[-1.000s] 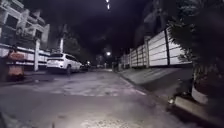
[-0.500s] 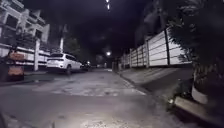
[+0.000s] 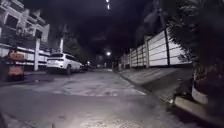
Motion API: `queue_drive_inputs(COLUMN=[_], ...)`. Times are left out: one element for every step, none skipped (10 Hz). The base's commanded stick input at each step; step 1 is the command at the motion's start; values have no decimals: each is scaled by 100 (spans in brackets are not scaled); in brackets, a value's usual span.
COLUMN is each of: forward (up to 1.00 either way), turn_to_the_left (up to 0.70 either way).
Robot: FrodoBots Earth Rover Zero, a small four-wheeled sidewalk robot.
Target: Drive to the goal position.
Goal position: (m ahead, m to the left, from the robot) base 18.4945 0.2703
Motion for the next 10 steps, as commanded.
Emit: queue_drive_inputs(forward=[0,26,50,50,50,50,50,50,50,50], turn_to_the_left=[0,0,0,0,0,0,0,0,0,0])
